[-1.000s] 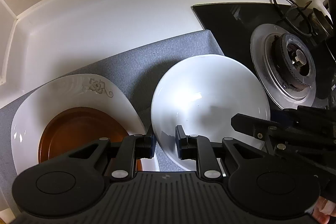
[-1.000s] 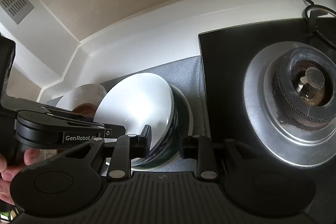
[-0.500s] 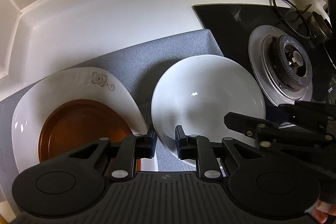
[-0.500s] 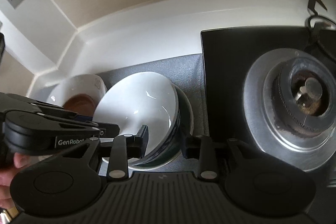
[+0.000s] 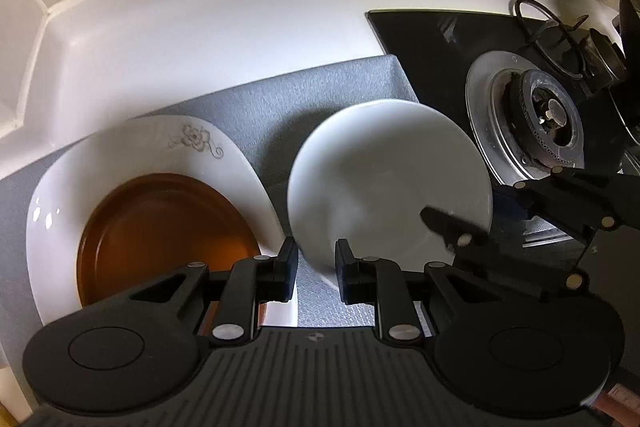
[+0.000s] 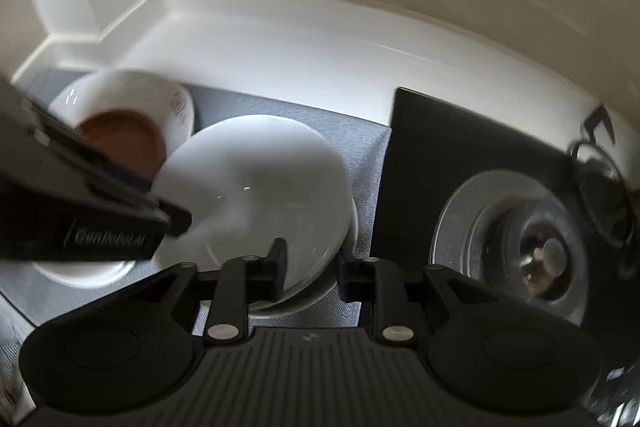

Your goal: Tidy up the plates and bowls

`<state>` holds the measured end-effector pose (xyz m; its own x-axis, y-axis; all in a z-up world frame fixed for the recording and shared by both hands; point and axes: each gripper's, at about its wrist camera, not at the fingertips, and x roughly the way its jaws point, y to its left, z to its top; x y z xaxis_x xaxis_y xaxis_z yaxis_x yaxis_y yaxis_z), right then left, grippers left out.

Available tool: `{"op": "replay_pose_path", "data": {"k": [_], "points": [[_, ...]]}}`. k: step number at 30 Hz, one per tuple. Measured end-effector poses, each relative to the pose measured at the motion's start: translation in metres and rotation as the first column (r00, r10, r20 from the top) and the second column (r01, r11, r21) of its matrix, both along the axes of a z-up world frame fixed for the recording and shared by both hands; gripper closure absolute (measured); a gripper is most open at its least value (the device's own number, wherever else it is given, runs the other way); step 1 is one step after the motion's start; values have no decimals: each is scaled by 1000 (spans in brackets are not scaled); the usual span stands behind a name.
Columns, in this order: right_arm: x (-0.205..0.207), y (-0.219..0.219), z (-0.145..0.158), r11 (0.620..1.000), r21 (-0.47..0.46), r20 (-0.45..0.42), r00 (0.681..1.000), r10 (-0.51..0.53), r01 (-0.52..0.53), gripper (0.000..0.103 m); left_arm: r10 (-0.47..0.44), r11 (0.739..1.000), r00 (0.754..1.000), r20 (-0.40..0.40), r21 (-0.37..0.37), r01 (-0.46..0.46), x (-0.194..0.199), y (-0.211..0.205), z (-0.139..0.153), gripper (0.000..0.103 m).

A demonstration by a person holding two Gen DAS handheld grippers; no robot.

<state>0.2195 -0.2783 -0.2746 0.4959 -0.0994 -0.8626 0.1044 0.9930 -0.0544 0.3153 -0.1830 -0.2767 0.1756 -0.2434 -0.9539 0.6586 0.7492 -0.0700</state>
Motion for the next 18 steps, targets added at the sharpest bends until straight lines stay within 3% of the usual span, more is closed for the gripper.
{"op": "replay_pose_path", "data": {"k": [2,8,14,18], "points": [[2,2,1,999,-26,-15,1000,18,-18,62,1,1000,1000,-1,-9,-1,1,1,2,82],[2,0,3,998,-33,-28,998,51,-52,68,-18,1000,1000,14,-13,18,-1,2,6,82],[-27,-31,10,988,130,47,995,-84,78,67,-47,999,998,38,-19,48,-1,1,10,82],[-48,-57,6,931,315,91,970,-226,187,64,-50,999,998,32,-13,50,3,-3,5,82]]}}
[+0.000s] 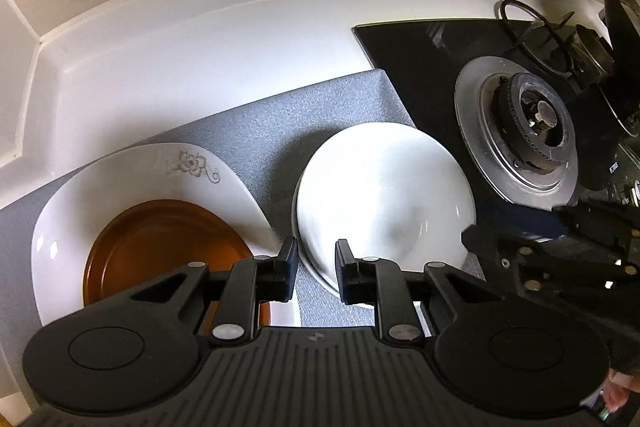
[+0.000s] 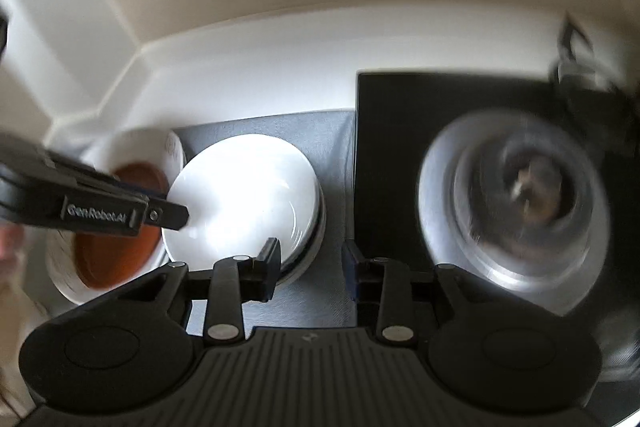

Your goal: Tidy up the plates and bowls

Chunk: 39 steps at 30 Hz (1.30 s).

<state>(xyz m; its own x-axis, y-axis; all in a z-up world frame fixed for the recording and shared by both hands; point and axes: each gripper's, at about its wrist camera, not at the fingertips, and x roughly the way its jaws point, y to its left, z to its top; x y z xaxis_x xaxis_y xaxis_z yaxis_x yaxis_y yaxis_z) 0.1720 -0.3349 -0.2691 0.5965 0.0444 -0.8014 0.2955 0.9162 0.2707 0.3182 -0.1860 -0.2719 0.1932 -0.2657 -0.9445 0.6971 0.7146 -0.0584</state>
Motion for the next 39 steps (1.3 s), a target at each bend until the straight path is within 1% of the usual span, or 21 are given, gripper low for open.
{"op": "replay_pose_path", "data": {"k": [1,3,6,9,11,14,17,20,22,24,27,30,32,34,35,39], "points": [[-2,-4,-4,999,42,11,1000,-17,16,64,-1,1000,1000,-1,6,1,1,-2,-2,81],[-2,-7,-11,994,101,18,999,-42,40,64,-7,1000,1000,23,24,6,0,-7,-5,81],[0,-6,-19,989,136,24,998,-64,60,64,-19,999,999,41,37,17,1,-11,-7,81],[2,-4,-28,980,187,20,997,-76,71,65,-12,999,1000,29,38,11,5,-10,-12,83],[3,-3,-29,983,170,25,997,-75,69,68,-14,999,1000,28,40,12,6,-10,-13,84],[3,-5,-30,984,168,29,998,-63,58,72,-17,999,1000,24,44,16,4,-10,-13,83],[6,-9,-27,990,136,22,999,-38,35,75,-11,999,1000,-15,38,12,1,-7,-12,83],[8,-14,-25,995,100,16,1000,-14,12,76,-27,999,999,-43,28,28,-5,-5,-12,81],[8,-18,-26,993,116,15,1000,2,-3,75,-21,1000,999,-41,21,21,-6,-4,-14,82],[9,-22,-27,991,134,9,1000,2,-3,74,0,1000,998,-56,14,1,-2,-4,-15,82],[9,-21,-29,992,129,2,1000,9,-9,68,15,1000,996,-84,23,-13,2,-7,-22,82],[14,-19,-36,990,144,-4,1000,13,-12,67,25,999,990,-136,38,-20,5,-11,-35,76],[17,-19,-41,989,147,-8,1000,15,-14,65,46,998,988,-150,38,-41,4,-12,-39,73],[18,-20,-44,987,160,-9,1000,8,-6,65,43,998,991,-126,50,-36,-1,-14,-39,72],[19,-19,-45,988,156,-11,1000,7,-5,67,39,998,992,-121,54,-33,-3,-15,-38,72],[17,-19,-45,988,154,-25,1000,2,2,74,46,997,990,-133,60,-38,-8,-11,-35,73]]}}
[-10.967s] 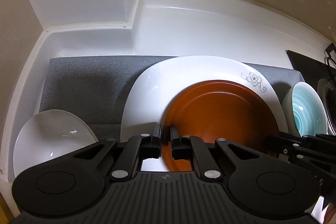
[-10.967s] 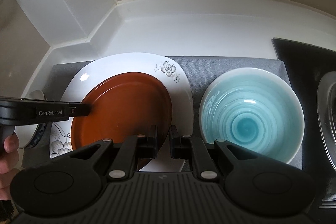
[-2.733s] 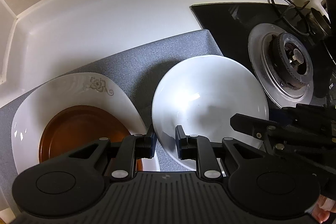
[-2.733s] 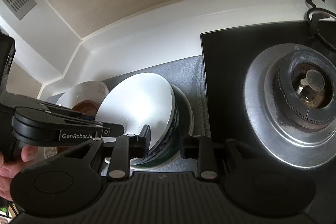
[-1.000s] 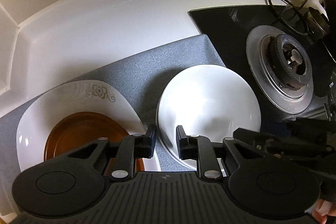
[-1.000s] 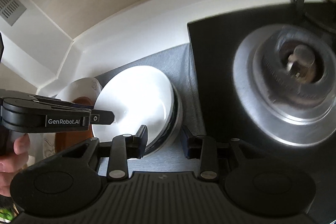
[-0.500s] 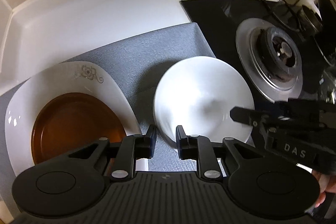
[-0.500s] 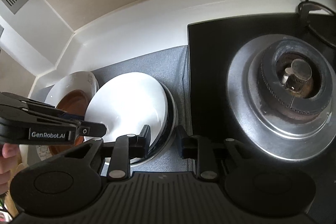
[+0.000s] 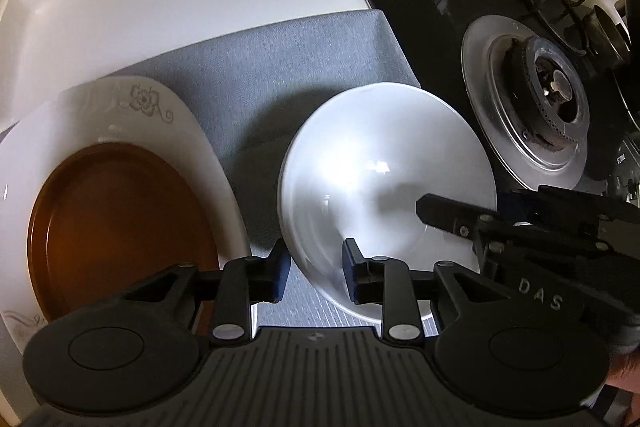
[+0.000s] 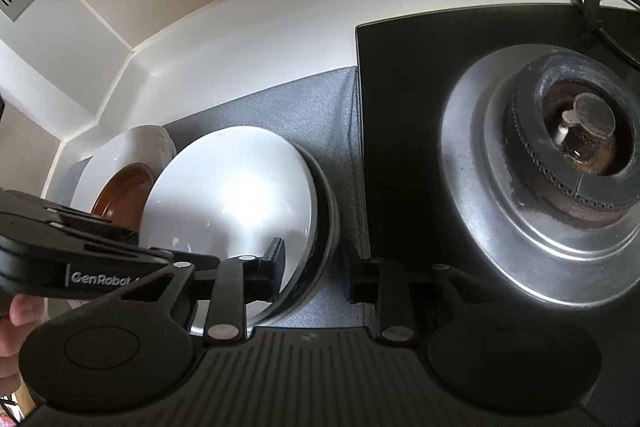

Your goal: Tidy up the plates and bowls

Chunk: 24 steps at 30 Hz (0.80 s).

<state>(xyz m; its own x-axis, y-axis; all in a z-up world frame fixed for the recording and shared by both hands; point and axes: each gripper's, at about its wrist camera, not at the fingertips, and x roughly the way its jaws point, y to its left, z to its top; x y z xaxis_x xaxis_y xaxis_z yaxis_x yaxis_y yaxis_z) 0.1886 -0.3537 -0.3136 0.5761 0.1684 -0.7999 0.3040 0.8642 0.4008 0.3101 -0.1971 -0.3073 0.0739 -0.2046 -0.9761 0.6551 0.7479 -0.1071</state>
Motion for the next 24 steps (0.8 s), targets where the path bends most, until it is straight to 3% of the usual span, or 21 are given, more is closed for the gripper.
{"op": "replay_pose_path", "data": {"k": [7,18,24], "points": [[-9,14,10,1000,-13,-13,1000,10,-10,76,26,999,1000,5,36,-26,-15,10,11,73],[-5,64,62,990,-122,7,997,73,-71,76,117,992,993,24,-44,-116,-14,62,50,73],[6,100,83,985,-129,14,993,114,-111,76,177,981,984,28,-81,-174,-8,109,67,73]]}}
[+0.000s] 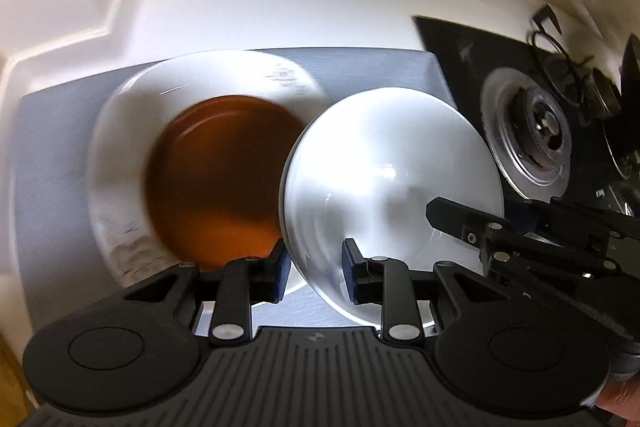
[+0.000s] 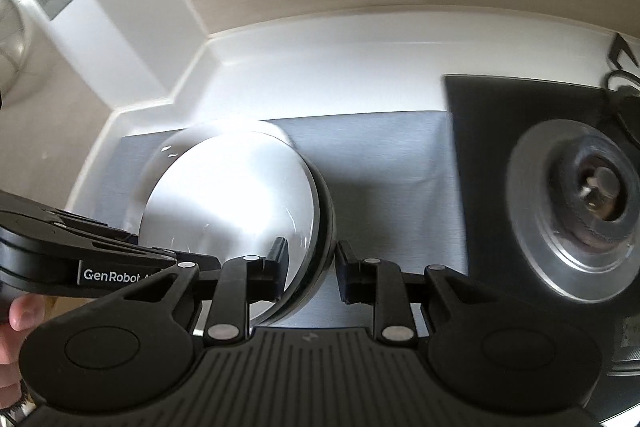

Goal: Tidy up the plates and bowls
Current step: 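Lift the nested bowls with the right gripper toward the plate stack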

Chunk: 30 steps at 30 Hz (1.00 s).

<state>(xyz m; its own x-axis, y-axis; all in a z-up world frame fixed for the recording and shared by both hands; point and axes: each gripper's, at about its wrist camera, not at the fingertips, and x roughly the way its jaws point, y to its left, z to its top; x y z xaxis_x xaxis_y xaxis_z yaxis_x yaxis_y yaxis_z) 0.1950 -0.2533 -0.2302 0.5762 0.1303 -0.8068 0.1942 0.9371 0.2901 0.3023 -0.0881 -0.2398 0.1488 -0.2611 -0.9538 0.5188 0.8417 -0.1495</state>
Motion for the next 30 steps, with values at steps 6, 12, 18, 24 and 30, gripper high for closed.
{"op": "replay_pose_path", "data": {"k": [6,12,18,24,30], "points": [[17,55,4,997,-18,-19,997,71,-71,76,75,997,997,2,-7,-75,5,58,5,73],[36,104,2,990,-8,-30,989,142,-143,75,149,989,989,11,-3,-149,13,110,5,73],[52,143,7,972,8,-18,972,233,-233,75,227,974,973,29,5,-228,14,152,12,73],[60,174,22,946,14,27,946,324,-324,75,324,946,944,68,1,-324,6,189,32,73],[48,200,51,912,19,64,911,408,-409,75,409,912,907,98,-14,-410,-14,220,62,73]]}}
